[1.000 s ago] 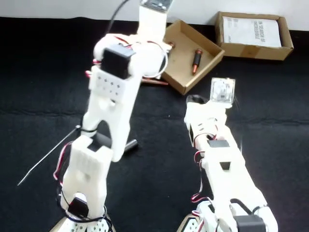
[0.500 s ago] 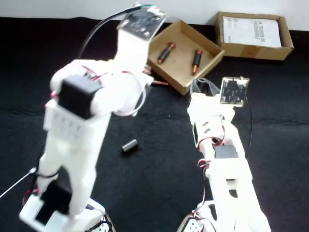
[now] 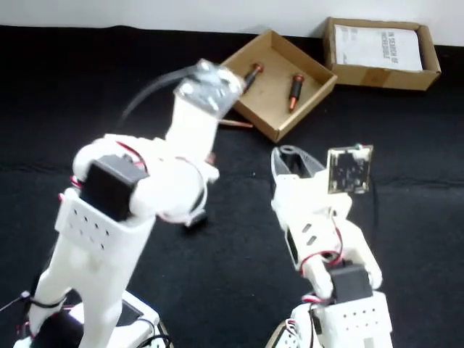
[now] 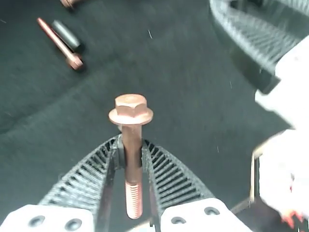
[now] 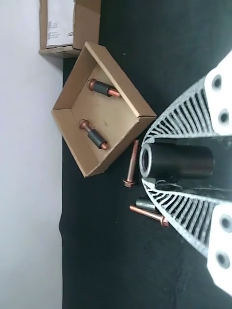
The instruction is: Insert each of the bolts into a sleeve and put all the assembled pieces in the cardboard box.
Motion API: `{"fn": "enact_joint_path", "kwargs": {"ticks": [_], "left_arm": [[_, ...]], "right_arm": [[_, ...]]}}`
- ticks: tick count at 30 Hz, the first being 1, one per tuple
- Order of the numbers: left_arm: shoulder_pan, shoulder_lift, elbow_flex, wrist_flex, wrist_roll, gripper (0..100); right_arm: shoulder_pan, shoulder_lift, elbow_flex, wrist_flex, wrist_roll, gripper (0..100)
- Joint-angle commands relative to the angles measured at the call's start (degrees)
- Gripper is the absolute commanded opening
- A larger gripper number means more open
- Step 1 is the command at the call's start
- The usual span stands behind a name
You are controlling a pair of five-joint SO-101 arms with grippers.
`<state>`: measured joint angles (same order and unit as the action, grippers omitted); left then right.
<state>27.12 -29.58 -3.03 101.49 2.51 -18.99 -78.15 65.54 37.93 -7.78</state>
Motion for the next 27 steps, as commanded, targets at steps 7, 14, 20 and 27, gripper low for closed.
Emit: {"fn": "enact_joint_path", "kwargs": {"ticks": [7,14,20,27], "left_arm": [[4.2,-13.0,25.5,-29.8,-0.1,1],[4.6,-25.6,48.2,-63.1,-0.1,1],[5.2,-30.5,62.4,-85.0,-0.1,1],[5.2,-30.5,67.1,-97.1,0.0,1]], "right_arm": [[-0.3,-14.3,8.6,6.9,-0.3,0.8],[-0.3,-24.7,17.5,6.5,-0.2,0.8],[-0.3,-26.9,22.5,2.5,-0.2,0.8],[-0.3,-26.8,27.3,-8.2,-0.3,0.8]]}}
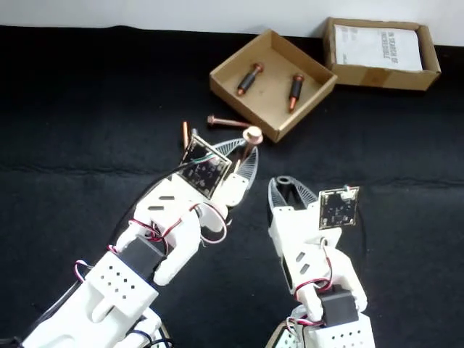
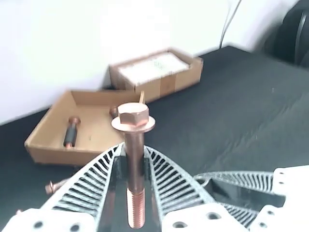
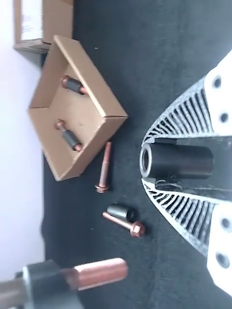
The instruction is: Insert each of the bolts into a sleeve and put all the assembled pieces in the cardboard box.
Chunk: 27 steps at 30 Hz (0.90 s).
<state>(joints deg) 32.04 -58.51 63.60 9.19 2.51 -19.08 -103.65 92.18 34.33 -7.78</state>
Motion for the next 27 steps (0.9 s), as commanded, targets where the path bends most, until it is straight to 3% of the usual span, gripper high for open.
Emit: {"fn": "enact_joint_path", "kwargs": {"ticks": [1,9,14,23,27], "left_arm": [[0.4,-1.5,1.3,-6.1,0.0,1],[-0.2,-1.5,2.2,-12.0,18.5,1],[-3.7,-1.5,-0.8,-11.8,27.4,1],[-3.1,-1.5,-7.6,-11.7,27.7,1],[3.1,-1.5,-8.6,-7.1,16.8,1]], "right_arm": [[-0.2,-1.3,1.5,-6.3,-0.3,0.8],[-0.2,-1.0,11.0,-21.3,-0.3,0.8],[-1.0,-0.9,11.2,-22.0,-0.3,0.8],[-7.9,-0.8,11.2,-16.0,-0.3,0.8],[-9.0,-1.0,11.2,-15.5,-0.3,0.8]]}}
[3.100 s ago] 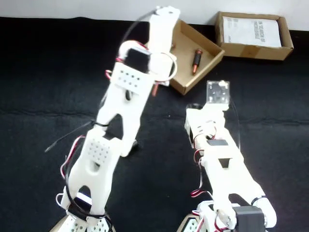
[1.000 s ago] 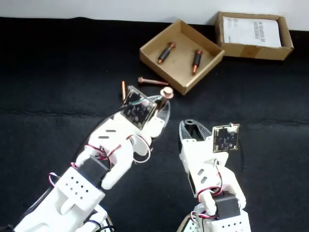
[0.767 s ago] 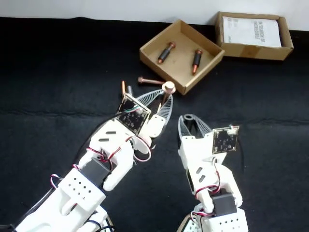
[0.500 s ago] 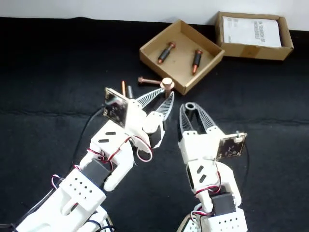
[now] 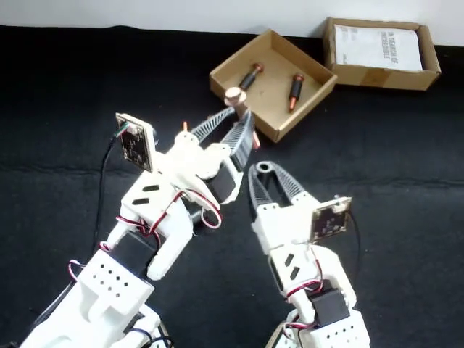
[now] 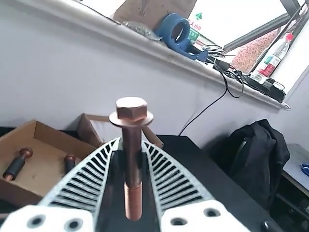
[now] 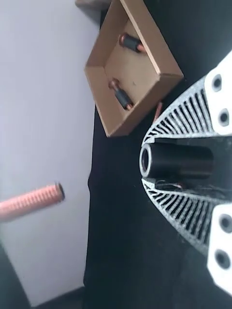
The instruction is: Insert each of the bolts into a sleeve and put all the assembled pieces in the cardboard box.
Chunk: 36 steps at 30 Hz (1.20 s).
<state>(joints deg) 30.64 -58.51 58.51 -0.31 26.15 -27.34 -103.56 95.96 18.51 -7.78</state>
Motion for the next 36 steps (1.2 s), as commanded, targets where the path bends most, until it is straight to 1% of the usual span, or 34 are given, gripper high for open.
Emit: {"fn": "enact_joint_path", "kwargs": {"ticks": [1,3,5,11,18,20,23,26,30,36], "left_arm": [[6.0,-1.5,-3.3,3.8,-9.8,1],[8.0,-1.5,-2.8,5.9,-13.9,1],[8.4,-1.5,-2.1,6.7,-15.0,1],[8.0,-1.5,-1.2,6.9,-15.1,1],[4.0,-0.7,-1.0,6.7,-15.2,1],[2.2,2.2,-1.5,6.6,-15.2,1],[0.4,8.0,-5.3,6.8,-14.9,1],[0.6,10.8,-7.9,6.9,-14.8,1],[2.1,11.0,-8.0,6.9,-14.8,1],[2.1,10.9,-8.0,6.9,-14.8,1]], "right_arm": [[-0.7,-1.2,7.4,0.3,-0.3,0.8],[-0.7,-1.2,7.4,0.4,-0.3,0.8],[-0.7,-1.2,7.4,0.4,-0.3,0.8],[-0.6,-1.3,7.4,0.5,-0.3,0.8],[-0.7,-1.3,7.4,0.5,-0.3,0.8],[-0.7,-1.3,7.4,0.5,-0.3,0.8],[-0.7,-1.3,7.4,0.5,-0.3,0.8],[-0.7,-1.3,7.4,0.5,-0.3,0.8],[-0.7,-1.3,7.4,0.5,-0.3,0.8],[-0.7,-1.0,7.4,0.5,-0.3,0.8]]}}
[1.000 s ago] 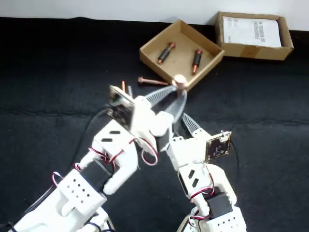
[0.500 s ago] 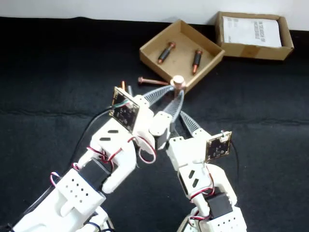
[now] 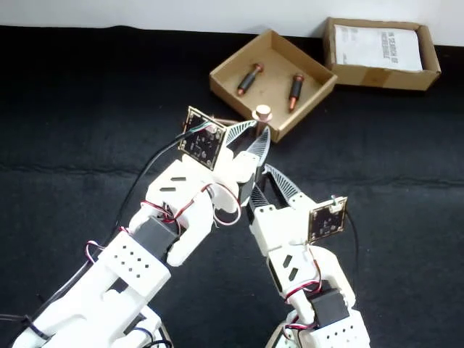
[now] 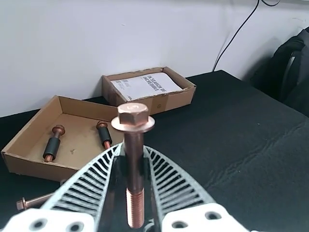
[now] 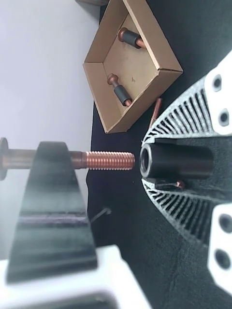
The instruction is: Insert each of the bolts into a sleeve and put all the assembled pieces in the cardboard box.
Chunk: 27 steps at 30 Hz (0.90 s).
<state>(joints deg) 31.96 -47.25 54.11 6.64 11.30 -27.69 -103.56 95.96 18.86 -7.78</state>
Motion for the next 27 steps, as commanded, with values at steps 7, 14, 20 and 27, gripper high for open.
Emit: {"fn": "enact_joint_path", "kwargs": {"ticks": [7,14,20,27], "left_arm": [[0.8,-0.5,-3.8,-0.1,6.1,1],[2.4,-0.5,-5.8,4.7,6.6,1],[1.9,-0.5,-6.2,8.7,6.6,1],[2.3,-0.5,-5.2,10.4,6.5,1]], "right_arm": [[-0.4,-1.0,7.4,0.1,-0.3,0.8],[-0.4,-1.0,7.4,0.1,-0.2,0.8],[-0.3,-1.0,7.4,0.1,-0.2,0.8],[-0.2,-1.1,7.4,0.0,1.2,0.8]]}}
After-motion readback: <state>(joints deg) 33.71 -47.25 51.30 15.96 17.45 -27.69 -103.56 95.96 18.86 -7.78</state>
